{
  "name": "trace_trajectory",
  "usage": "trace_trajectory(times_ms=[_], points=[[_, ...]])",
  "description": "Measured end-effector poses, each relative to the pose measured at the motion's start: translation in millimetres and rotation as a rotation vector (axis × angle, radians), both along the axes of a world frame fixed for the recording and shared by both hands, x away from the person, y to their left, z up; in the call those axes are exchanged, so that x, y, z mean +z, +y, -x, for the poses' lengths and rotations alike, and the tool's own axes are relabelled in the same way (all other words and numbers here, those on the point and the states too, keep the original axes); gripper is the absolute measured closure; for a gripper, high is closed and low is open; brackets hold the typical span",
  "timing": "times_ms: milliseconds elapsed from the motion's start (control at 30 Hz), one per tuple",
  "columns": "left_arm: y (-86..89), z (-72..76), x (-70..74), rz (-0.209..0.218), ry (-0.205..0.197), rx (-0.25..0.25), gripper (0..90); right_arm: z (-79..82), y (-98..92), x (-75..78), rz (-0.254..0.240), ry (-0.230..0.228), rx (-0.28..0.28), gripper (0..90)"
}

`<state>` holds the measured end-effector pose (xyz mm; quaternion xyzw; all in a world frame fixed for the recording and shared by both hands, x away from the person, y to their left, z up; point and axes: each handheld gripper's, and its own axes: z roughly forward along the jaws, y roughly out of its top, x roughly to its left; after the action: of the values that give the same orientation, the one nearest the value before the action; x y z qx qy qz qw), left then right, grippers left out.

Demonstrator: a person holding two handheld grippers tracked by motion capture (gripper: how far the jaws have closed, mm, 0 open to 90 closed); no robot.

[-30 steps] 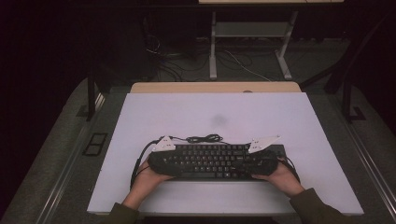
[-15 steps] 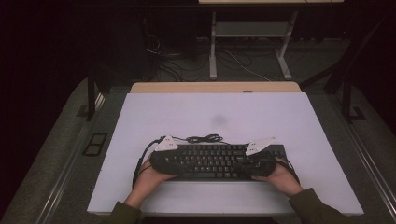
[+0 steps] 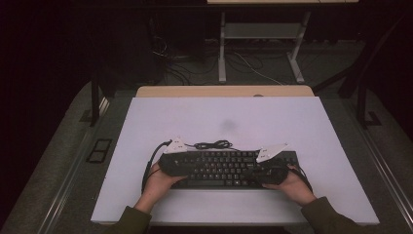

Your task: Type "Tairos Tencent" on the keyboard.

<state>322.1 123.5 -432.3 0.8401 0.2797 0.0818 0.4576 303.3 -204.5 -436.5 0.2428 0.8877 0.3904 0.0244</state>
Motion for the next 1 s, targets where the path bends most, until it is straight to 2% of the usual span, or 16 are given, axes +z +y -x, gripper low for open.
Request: trace_trajectory(times_ms=[200,333,633,1000], points=[[-2.7,-4.6,0.0,-0.006,0.018,-0.016,78.9,0.3,0.0,0.0,0.0,-0.001,-0.002,89.3],[-3.8,-5.7,0.2,-0.016,0.029,-0.031,88.6,0.4,0.0,-0.1,0.0,-0.002,-0.003,89.3],[-7.7,-5.8,-3.5,-0.057,0.037,-0.051,88.8,0.5,0.1,-0.1,0.0,-0.005,-0.003,89.3],[-10.0,-5.5,-7.4,-0.067,0.044,-0.05,88.9,0.4,0.1,-0.1,0.001,-0.005,0.0,89.3]])
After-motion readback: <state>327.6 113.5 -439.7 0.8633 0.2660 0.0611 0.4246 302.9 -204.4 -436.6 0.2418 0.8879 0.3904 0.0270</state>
